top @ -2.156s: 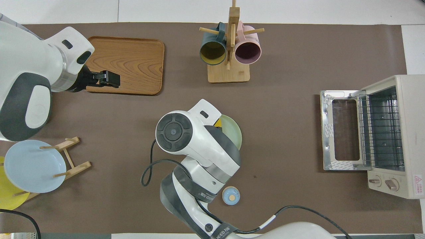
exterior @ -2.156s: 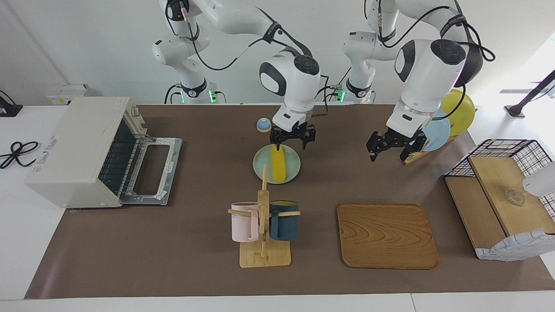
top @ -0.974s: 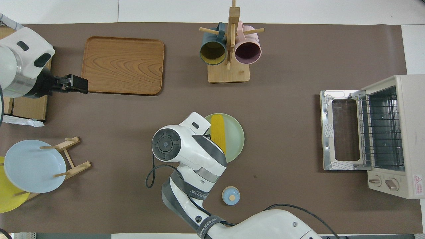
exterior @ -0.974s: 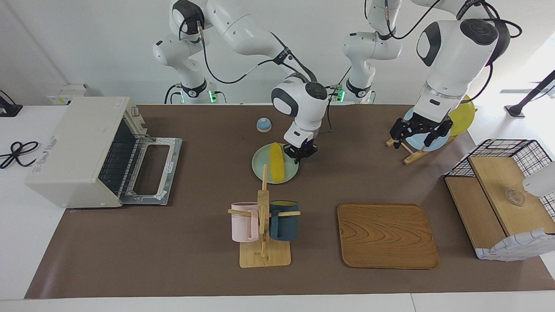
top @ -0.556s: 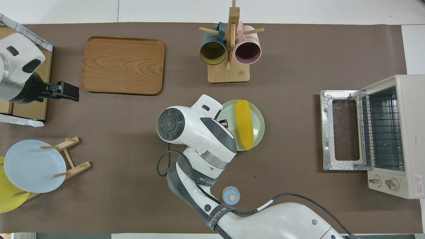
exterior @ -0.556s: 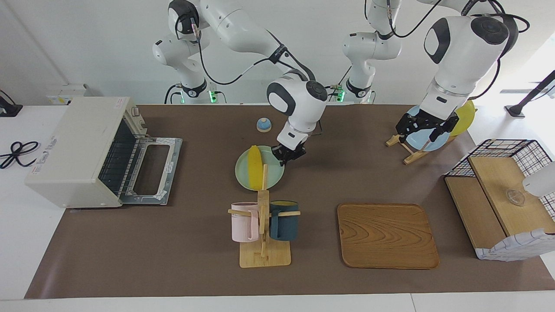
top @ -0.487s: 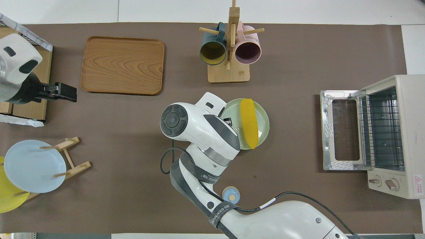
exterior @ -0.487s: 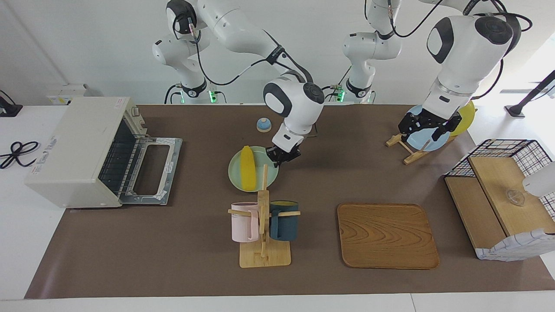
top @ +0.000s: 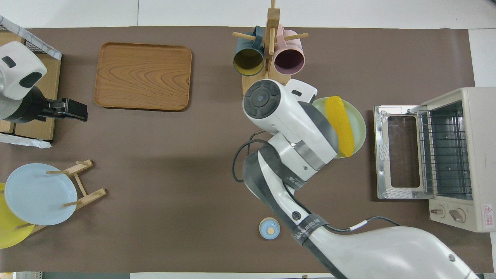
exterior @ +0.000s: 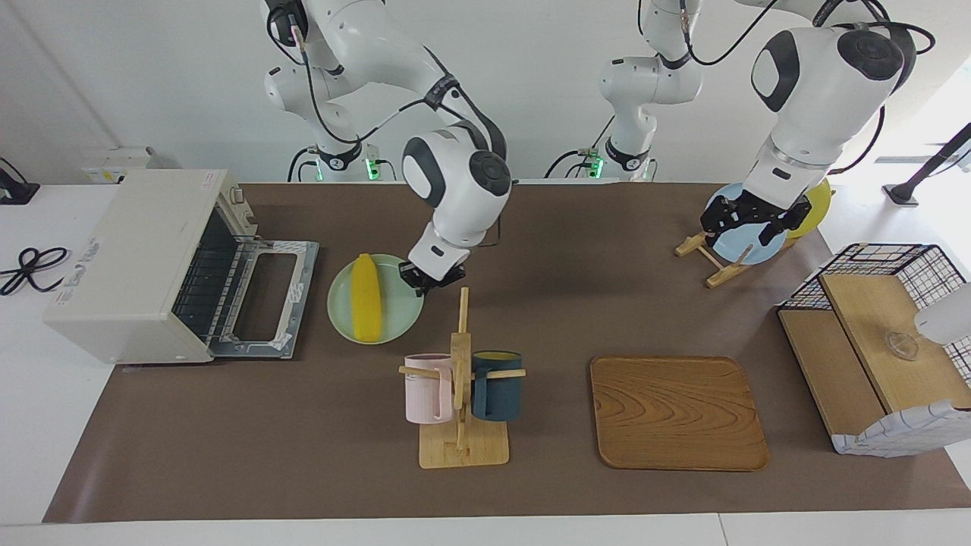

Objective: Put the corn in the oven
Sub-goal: 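Carry the plate with the right gripper and slide it into the oven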

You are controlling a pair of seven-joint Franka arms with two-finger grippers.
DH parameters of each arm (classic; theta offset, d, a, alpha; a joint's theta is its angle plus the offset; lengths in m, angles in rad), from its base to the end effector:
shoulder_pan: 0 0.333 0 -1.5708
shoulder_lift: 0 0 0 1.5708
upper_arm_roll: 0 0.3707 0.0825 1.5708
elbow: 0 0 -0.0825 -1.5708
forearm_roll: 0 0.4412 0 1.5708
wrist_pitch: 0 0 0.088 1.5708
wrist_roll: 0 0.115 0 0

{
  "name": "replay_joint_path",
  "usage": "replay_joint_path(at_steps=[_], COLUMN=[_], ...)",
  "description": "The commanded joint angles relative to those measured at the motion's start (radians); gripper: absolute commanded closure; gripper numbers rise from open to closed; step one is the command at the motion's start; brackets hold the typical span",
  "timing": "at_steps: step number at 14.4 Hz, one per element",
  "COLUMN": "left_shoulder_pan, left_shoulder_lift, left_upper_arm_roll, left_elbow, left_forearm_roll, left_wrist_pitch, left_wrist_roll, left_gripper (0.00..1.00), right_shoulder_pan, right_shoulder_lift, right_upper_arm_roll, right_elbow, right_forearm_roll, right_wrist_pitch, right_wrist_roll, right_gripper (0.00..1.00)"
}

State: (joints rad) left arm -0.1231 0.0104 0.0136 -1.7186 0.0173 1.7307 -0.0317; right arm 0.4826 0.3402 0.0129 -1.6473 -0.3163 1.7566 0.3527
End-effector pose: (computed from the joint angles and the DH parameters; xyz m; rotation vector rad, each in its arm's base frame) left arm 0.6197 -0.0664 0.5999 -3.1220 0.1258 -0.0045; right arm 0.6302 0.3053 0.4240 2.7536 0.3288 -0.1203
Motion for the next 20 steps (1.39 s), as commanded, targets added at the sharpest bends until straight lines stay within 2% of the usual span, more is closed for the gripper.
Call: replay_joint_path(at_steps=[1,3,8,14,18,20], left_shoulder_pan=[0.023,0.025,0.020,0.020,0.016,0.013], left_shoulder_lift=[-0.024,-0.023,-0.017,-0.017,-0.018,-0.018], left_upper_arm_roll=[-0.012,-0.012,-0.012,-0.012,-0.017,-0.017], left_elbow=[-0.019,-0.021,-0.021,-0.019,-0.019,-0.019], left_forearm_roll=[0.020,0.010,-0.030,-0.026,-0.028,-0.028], left_wrist_pitch=[-0.011,-0.005,-0.003,-0.013,-0.014,-0.011], left_wrist_roll=[0.013,0.015,0.013,0.019,0.061,0.062], left_gripper=[0.00,0.00,0.00,0.00,0.00,0.00], right_shoulder_pan=[-0.093,-0.166,-0.382,-0.490,-0.530,-0.580], right_shoulder_lift=[-0.145,-0.179,-0.205,-0.243,-0.257,-0.257], right_upper_arm_roll=[0.015,0.015,0.015,0.015,0.015,0.016], right_elbow=[-0.152,-0.198,-0.264,-0.391,-0.420,-0.427], right_forearm_roll=[-0.012,-0.012,-0.012,-0.012,-0.012,-0.003], right_wrist_pitch=[0.005,-0.005,0.017,0.144,0.136,0.142], right_wrist_roll=[-0.107,-0.176,-0.365,-0.422,-0.428,-0.477], right_gripper=[1.00,1.00,1.00,1.00,1.00,1.00])
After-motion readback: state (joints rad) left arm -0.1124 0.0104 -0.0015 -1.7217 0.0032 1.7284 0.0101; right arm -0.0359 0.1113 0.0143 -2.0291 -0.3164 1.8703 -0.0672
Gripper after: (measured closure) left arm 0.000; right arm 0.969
